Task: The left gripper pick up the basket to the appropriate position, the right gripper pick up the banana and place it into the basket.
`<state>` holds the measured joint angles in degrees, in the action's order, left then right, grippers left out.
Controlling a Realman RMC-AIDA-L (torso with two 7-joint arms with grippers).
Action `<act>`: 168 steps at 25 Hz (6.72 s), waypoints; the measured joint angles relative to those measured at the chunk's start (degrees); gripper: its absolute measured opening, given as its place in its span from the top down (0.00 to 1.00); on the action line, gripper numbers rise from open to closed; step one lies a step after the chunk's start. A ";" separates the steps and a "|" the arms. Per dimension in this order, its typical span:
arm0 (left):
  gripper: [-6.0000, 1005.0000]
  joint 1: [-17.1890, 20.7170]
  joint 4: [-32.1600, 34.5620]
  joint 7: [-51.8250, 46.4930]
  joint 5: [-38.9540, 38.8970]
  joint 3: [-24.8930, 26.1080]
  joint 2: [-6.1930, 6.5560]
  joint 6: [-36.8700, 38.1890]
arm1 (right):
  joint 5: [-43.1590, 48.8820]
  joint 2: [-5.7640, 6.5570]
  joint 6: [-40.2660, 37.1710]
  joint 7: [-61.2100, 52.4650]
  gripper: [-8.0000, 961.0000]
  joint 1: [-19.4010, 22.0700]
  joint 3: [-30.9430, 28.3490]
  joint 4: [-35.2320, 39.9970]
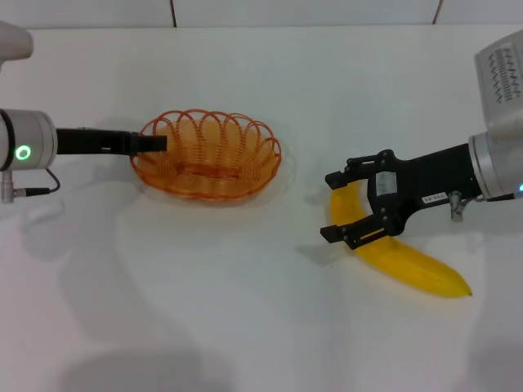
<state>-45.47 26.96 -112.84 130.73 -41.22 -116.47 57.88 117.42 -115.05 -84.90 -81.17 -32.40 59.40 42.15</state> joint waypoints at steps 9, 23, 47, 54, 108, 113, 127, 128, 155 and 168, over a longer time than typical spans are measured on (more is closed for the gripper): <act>0.42 6.21 9.77 13.40 -8.42 0.01 -0.06 6.25 | -0.58 -0.85 0.09 1.09 0.06 -0.07 -3.50 0.39; 0.38 20.04 11.19 45.92 -23.53 -0.43 -0.30 18.23 | -2.25 -1.60 5.77 1.03 0.06 0.24 -4.87 0.36; 0.38 24.12 7.19 53.56 -22.24 -0.79 -0.05 18.88 | 16.77 -1.98 0.97 -41.47 0.07 11.04 18.48 35.43; 0.38 23.91 7.14 53.67 -22.06 -0.79 -0.10 18.84 | 17.16 -1.79 2.37 -41.75 0.08 8.85 19.95 30.57; 0.38 21.49 5.58 53.70 -21.39 -1.51 -0.25 18.67 | 13.27 -2.38 31.85 -48.20 0.48 -16.43 46.92 18.49; 0.38 21.49 5.56 53.70 -21.39 -1.52 -0.25 18.67 | 12.95 -2.44 33.93 -48.71 0.47 -16.66 47.86 17.52; 0.38 21.97 4.76 53.70 -21.53 -1.32 -0.20 18.57 | 11.79 -1.91 33.86 -43.38 0.18 -4.33 42.74 26.79; 0.38 21.99 4.76 53.70 -21.51 -1.32 -0.20 18.45 | 9.24 -1.87 33.10 -39.76 0.17 -0.68 40.18 29.12; 0.38 22.22 4.15 54.79 -21.93 -1.03 -0.35 17.43 | -14.06 -1.60 9.41 7.41 0.07 5.05 -1.21 -5.36; 0.38 21.86 2.80 57.08 -22.91 -0.80 -0.38 17.44 | -14.11 -1.31 4.88 14.37 0.07 5.68 -6.22 -9.96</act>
<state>-23.61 29.75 -55.76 107.82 -42.02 -116.85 75.32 103.31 -116.36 -80.02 -66.80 -26.72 53.18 32.20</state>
